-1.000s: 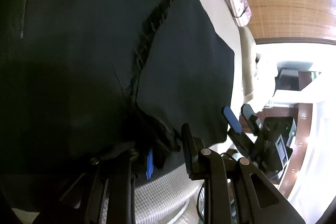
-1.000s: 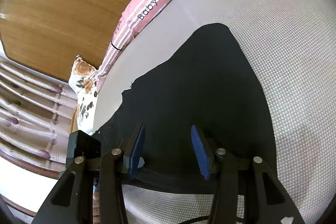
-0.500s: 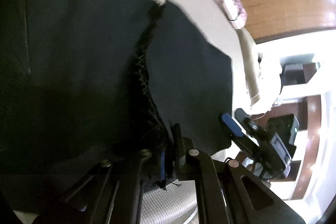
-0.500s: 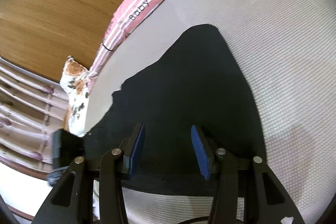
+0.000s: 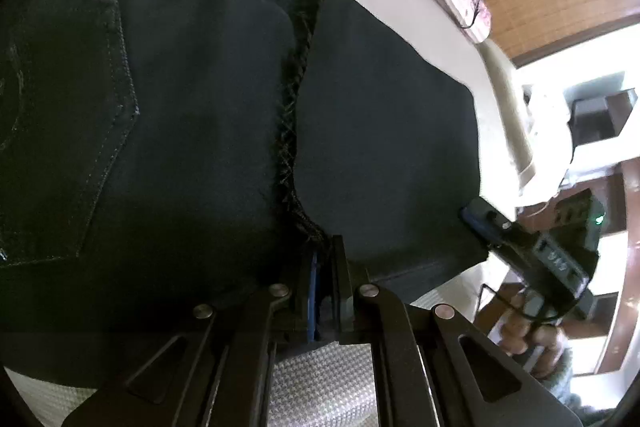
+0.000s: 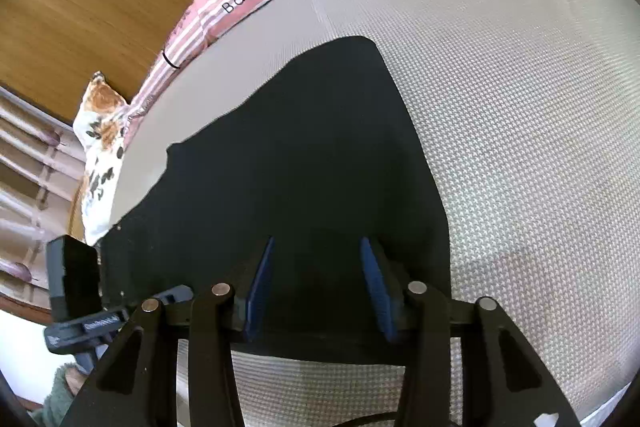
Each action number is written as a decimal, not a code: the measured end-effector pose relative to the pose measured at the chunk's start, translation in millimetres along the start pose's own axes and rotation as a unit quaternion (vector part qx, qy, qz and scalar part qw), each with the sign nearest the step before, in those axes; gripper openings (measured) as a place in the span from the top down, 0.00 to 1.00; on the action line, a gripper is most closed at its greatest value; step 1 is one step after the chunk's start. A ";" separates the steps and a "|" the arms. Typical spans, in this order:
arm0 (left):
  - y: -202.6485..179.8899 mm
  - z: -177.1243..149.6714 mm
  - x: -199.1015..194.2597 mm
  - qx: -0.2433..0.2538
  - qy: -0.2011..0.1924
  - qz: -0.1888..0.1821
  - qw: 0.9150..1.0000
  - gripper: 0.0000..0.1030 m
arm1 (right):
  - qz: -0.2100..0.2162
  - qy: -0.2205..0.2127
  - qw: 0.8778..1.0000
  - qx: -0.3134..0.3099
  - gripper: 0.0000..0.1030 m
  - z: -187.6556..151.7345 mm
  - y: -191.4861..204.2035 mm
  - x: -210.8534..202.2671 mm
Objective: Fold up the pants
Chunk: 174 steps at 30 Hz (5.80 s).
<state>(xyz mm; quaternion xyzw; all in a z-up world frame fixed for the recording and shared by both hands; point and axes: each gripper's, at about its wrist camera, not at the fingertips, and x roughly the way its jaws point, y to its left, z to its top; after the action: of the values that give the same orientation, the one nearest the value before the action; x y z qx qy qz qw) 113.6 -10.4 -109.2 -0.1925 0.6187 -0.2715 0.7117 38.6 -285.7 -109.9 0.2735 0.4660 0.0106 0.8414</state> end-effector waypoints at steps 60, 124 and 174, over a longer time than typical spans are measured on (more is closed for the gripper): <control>-63.8 -21.5 15.5 0.216 -0.084 0.163 0.959 0.69 | -0.137 -0.053 0.980 -0.133 0.55 7.6 24.0 -3.2; 224.6 -95.8 -138.7 -0.283 -0.298 -0.111 0.905 0.57 | -0.044 0.092 0.954 -0.283 0.35 -66.3 183.4 78.6; -75.9 37.1 -111.9 0.064 -0.226 -0.134 0.963 0.74 | -0.015 -0.087 0.993 -0.084 0.31 31.1 48.6 -56.9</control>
<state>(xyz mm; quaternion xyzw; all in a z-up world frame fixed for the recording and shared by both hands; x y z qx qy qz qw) 129.1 -1.9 29.9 -0.2839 0.3917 -0.3524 0.8011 42.5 -273.8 -29.8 0.1948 0.3922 0.0129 0.8989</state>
